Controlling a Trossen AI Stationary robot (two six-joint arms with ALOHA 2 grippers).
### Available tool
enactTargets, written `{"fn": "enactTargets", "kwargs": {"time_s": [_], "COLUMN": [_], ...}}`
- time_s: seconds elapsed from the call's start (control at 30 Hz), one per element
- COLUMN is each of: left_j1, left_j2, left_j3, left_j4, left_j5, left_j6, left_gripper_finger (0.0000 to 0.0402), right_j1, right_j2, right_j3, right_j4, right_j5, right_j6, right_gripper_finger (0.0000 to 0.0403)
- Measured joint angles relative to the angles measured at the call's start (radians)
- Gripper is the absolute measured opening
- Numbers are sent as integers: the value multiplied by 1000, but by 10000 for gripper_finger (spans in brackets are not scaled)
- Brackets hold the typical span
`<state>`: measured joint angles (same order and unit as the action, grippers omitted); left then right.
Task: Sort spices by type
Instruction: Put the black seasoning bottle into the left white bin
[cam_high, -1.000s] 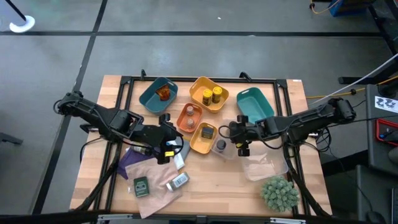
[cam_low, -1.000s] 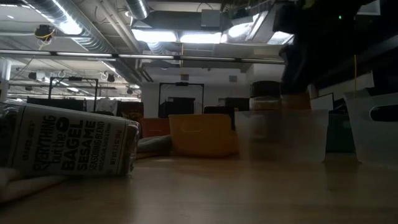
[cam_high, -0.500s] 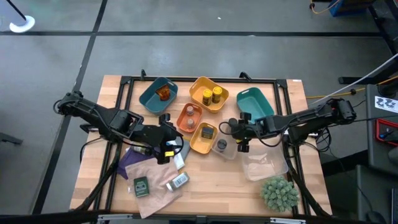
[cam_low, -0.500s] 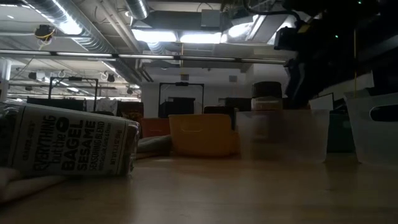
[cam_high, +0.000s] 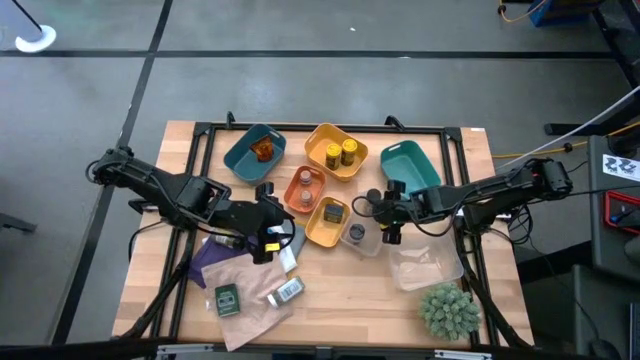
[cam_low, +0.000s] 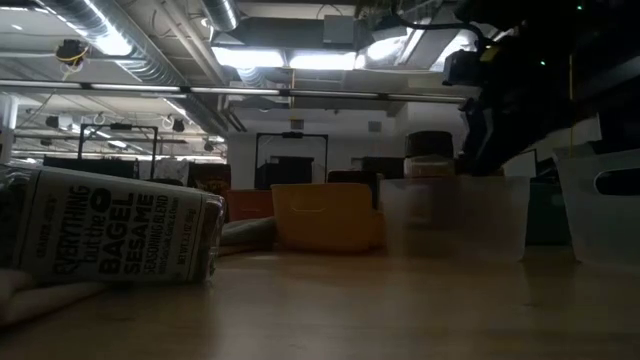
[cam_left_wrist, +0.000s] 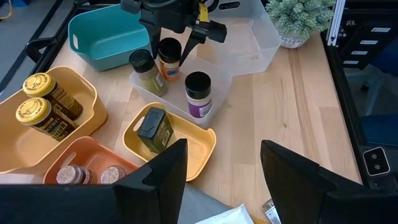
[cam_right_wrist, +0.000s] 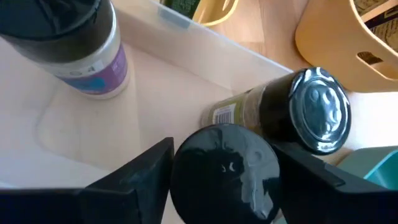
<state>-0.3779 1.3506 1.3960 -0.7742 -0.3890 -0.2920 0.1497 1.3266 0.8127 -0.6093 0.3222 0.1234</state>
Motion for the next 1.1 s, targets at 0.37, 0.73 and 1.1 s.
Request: {"fn": "enactTargets", "kwargs": {"time_s": [0.37, 0.73, 1.1], "left_j1": [0, 0, 0], "left_j2": [0, 0, 0], "left_j3": [0, 0, 0], "left_j4": [0, 0, -2], "left_j5": [0, 0, 0], "left_j6": [0, 0, 0], "left_gripper_finger": [186, 186, 186], "right_j1": [0, 0, 0], "right_j2": [2, 2, 2], "right_j3": [39, 66, 119], "right_j4": [-94, -154, -153], "right_j5": [5, 53, 61], "right_j6": [0, -79, -118], "right_gripper_finger": [245, 246, 246]}}
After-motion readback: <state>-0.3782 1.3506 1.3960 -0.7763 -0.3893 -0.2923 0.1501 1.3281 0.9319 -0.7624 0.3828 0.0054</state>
